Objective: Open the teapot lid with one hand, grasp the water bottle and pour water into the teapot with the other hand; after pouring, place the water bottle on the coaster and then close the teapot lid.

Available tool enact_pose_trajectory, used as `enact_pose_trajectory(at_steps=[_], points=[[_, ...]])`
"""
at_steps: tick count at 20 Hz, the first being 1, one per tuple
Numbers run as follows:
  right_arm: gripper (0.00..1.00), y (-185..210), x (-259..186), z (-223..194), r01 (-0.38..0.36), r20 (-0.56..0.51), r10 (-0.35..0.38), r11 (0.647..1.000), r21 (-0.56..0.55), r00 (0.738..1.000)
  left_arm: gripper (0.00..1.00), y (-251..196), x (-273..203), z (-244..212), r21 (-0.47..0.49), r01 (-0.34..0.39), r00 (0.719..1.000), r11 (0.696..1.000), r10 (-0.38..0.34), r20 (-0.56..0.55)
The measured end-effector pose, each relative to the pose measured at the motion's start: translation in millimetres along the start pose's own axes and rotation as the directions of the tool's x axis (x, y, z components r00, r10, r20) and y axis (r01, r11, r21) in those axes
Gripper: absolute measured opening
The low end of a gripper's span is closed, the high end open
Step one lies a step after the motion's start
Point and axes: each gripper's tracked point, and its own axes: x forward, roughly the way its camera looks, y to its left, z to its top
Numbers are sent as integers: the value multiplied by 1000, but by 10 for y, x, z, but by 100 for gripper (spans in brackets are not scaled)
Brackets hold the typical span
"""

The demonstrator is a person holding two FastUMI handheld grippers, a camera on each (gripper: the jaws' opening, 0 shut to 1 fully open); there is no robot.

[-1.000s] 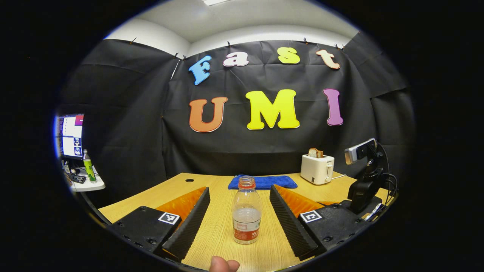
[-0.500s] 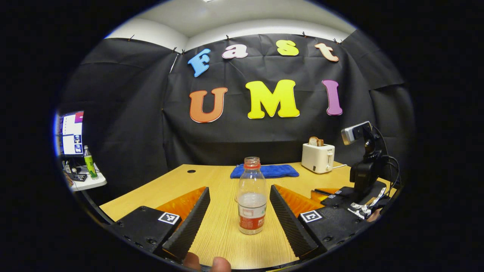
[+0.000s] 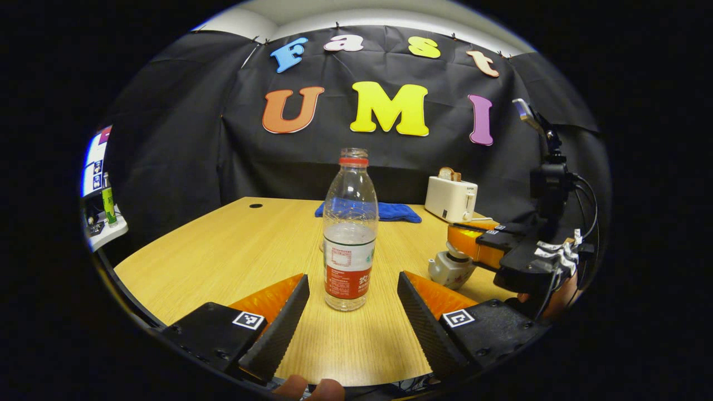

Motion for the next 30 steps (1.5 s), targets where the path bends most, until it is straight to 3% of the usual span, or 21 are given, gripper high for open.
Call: enact_pose_trajectory(at_steps=[10,18,21,23,24,25,26,30], points=[[0,-401,-607,64,30,19,-29,999,-40,999,100,44,419,-71,-28,-2,999,1000,1,-33],[0,-512,-689,-90,33,-17,-33,999,0,999,99,67,603,-102,-50,-15,998,999,12,-59],[0,-569,-703,-119,37,-27,-36,999,17,999,97,48,619,-91,-24,-13,998,1000,11,-65],[0,-593,-721,-108,39,-21,-39,999,18,999,89,69,640,-55,4,-28,998,1000,28,-55],[0,-605,-737,-108,40,-18,-39,999,20,999,80,72,636,-64,14,-29,998,999,30,-61],[0,-625,-749,-89,39,-13,-38,999,21,999,85,62,633,-55,27,-29,998,999,31,-60],[0,-650,-756,-70,40,-7,-40,999,25,999,78,70,607,-69,43,-35,997,998,38,-68],[0,-761,-811,-48,42,7,-42,998,45,999,76,226,506,-3,143,-111,986,983,127,-107]])
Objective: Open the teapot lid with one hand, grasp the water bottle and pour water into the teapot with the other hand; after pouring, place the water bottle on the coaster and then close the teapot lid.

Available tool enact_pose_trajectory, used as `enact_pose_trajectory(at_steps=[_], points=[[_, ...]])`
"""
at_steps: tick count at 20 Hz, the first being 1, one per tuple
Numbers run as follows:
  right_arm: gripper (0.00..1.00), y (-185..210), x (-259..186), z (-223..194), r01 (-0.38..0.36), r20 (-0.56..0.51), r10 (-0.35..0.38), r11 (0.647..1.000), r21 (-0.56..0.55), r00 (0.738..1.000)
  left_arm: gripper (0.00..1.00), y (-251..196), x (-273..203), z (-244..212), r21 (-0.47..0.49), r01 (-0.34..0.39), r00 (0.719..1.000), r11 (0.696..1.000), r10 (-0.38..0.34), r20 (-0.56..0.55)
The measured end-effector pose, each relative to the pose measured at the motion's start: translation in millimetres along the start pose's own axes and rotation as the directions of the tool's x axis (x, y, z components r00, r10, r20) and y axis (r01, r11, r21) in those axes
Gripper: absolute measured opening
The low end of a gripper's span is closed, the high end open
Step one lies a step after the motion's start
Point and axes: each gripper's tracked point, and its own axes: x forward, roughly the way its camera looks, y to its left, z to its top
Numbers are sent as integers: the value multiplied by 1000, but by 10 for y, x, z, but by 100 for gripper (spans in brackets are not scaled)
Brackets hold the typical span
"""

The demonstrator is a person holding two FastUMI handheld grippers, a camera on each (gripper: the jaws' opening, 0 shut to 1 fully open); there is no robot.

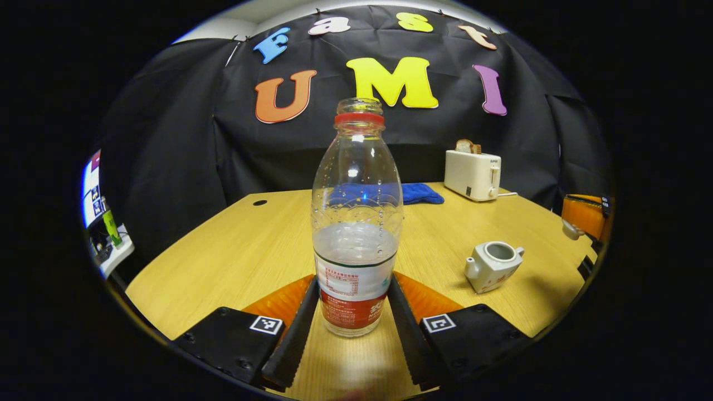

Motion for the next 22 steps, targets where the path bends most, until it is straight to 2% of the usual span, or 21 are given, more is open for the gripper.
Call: enact_pose_trajectory(at_steps=[2,4,6,7,10,14,19,20,21,22], points=[[0,-82,-30,-5,5,5,-5,1000,3,1000,76,48,-70,79,66,-27,1000,997,27,2],[0,-167,-52,-17,11,4,-11,1000,7,1000,75,123,-120,178,173,-73,997,982,70,24],[0,-245,-80,-50,15,1,-15,1000,16,1000,75,198,-155,329,306,-129,991,943,113,68],[0,-283,-94,-69,17,-3,-17,1000,19,1000,75,236,-171,377,375,-160,987,913,137,86],[0,-386,-90,-143,27,-18,-26,999,24,999,73,295,-151,406,561,-203,979,803,173,107],[0,-454,-77,-212,28,-27,-27,999,33,999,73,221,-129,432,748,-220,974,626,180,135],[0,-519,-68,-279,16,-39,-14,999,40,999,72,60,-35,416,900,-208,975,382,154,159],[0,-530,-68,-280,18,-37,-17,999,38,999,72,37,-13,380,920,-196,977,341,149,153],[0,-556,-77,-285,22,-33,-21,999,35,999,76,12,7,345,934,-181,979,309,145,142],[0,-584,-88,-287,26,-30,-25,999,35,999,72,-4,14,337,942,-170,981,288,142,133]])
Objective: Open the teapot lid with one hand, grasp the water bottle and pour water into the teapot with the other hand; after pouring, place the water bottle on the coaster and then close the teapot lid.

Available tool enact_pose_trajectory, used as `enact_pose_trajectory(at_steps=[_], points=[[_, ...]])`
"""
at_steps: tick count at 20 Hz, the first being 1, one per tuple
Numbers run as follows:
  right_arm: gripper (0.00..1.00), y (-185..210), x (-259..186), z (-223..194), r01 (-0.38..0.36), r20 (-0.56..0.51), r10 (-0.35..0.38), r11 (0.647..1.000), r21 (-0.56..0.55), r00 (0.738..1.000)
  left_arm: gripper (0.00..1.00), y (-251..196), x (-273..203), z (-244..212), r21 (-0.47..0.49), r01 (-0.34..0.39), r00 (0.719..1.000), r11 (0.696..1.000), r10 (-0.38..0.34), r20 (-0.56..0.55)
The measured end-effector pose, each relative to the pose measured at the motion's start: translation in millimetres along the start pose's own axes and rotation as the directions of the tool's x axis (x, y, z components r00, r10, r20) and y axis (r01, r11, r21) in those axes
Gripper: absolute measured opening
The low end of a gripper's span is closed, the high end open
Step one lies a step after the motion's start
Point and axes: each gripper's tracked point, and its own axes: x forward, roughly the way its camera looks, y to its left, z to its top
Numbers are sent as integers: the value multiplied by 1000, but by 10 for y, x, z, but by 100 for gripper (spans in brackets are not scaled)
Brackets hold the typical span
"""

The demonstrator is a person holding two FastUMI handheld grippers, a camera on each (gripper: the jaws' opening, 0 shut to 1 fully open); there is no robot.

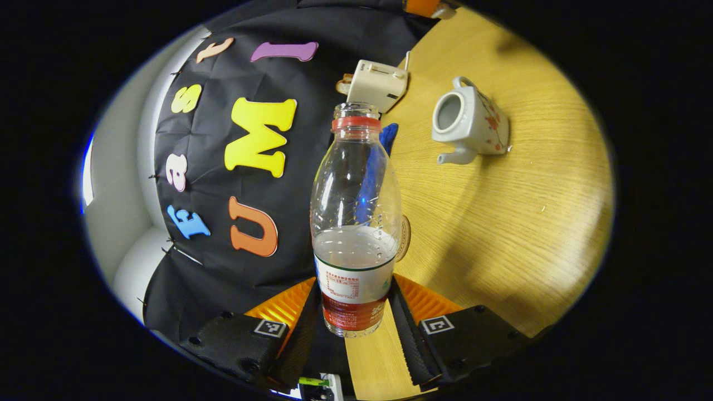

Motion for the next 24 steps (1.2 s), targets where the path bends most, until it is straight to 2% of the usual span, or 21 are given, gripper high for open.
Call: enact_pose_trajectory(at_steps=[4,11,19,20,21,24], points=[[0,-62,-20,-59,2,-4,-2,1000,15,1000,72,41,10,24,107,-14,1000,994,15,-17],[0,-159,-32,-128,8,-7,-8,999,33,1000,72,50,49,104,260,-17,999,966,26,-30],[0,-193,-36,-168,6,-11,-6,999,38,1000,72,180,83,261,354,-34,999,935,46,-25],[0,-194,-36,-160,6,-9,-5,999,38,1000,76,189,113,271,362,-35,999,931,48,-25],[0,-196,-40,-160,6,-9,-5,999,38,1000,72,197,126,275,373,-38,998,927,51,-26],[0,-222,-53,-170,8,-7,-8,999,38,1000,72,226,129,328,414,-54,998,909,67,-19]])
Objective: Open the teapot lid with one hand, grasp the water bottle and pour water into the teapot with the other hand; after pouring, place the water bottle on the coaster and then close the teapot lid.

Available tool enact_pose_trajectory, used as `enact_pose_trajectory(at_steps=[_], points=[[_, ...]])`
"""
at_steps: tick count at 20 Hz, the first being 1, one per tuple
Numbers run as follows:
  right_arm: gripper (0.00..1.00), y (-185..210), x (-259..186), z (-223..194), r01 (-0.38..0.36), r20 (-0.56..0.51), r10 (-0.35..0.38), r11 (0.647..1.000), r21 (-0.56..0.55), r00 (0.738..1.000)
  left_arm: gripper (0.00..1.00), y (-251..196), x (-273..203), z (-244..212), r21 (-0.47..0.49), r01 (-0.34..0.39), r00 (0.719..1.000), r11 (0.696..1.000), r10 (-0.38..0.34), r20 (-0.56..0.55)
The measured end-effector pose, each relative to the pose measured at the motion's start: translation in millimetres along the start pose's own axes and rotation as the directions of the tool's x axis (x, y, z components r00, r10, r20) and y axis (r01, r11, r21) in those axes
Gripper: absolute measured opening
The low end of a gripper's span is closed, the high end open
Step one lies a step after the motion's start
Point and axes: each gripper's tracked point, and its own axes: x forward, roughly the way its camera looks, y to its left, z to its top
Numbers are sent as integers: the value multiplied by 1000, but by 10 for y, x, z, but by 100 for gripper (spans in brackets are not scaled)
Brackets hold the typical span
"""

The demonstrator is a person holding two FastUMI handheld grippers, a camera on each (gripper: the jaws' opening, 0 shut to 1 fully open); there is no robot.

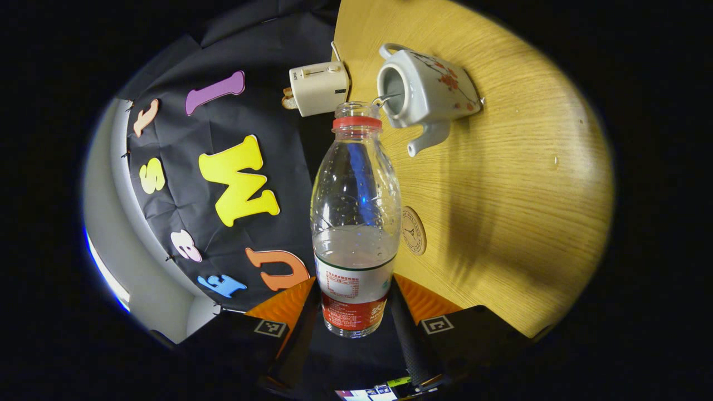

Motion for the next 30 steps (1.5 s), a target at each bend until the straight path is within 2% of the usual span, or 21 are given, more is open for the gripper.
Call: enact_pose_trajectory(at_steps=[11,16,28,29,30], points=[[0,-46,-40,-35,-4,1,4,1000,10,1000,72,211,26,47,136,-64,998,989,66,-16],[0,-103,-56,-58,-1,0,1,1000,17,1000,72,299,42,79,185,-62,998,981,64,-9],[0,-165,-120,-57,8,9,-8,1000,22,1000,72,386,42,116,251,-71,997,965,78,-20],[0,-155,-122,-59,8,10,-8,1000,21,1000,76,390,47,117,251,-71,997,965,79,-20],[0,-154,-128,-53,8,11,-8,1000,20,1000,72,384,38,119,253,-72,997,965,80,-20]])
